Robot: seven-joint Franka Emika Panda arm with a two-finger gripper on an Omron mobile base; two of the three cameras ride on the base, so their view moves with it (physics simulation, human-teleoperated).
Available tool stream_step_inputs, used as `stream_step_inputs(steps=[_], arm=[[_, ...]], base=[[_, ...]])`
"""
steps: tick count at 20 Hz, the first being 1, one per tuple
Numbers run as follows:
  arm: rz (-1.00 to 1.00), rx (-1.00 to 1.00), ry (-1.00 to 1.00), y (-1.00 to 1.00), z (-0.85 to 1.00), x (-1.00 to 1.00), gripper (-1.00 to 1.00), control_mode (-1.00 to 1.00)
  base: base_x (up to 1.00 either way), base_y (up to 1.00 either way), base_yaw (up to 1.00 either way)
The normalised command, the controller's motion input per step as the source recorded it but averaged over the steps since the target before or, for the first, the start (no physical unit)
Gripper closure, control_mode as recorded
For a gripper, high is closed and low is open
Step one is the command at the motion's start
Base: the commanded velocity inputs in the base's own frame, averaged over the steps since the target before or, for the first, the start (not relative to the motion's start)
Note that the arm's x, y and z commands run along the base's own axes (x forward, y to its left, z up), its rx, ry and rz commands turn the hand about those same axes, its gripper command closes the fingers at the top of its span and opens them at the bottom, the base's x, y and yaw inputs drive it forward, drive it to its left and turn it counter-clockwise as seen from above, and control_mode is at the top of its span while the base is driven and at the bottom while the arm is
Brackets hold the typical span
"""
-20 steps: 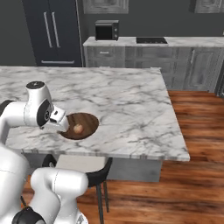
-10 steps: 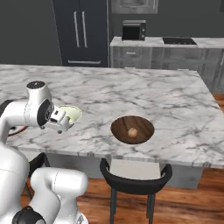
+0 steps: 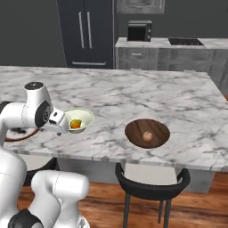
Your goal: Take the fruits from the plate on the dining counter and place two fruits in each bowl.
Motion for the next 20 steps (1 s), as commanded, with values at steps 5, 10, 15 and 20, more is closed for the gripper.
stream_step_inputs(steps=[5,10,15,20], arm=[[0.00,0.00,0.00,0.00,0.00,0.00,-1.00,1.00],[0.00,0.00,0.00,0.00,0.00,0.00,-1.00,1.00],[0.00,0.00,0.00,0.00,0.00,0.00,-1.00,1.00],[0.00,0.00,0.00,0.00,0.00,0.00,-1.00,1.00]], base=[[-0.62,0.62,0.17],[0.24,0.76,0.20],[0.73,0.51,0.00],[0.00,0.00,0.00]])
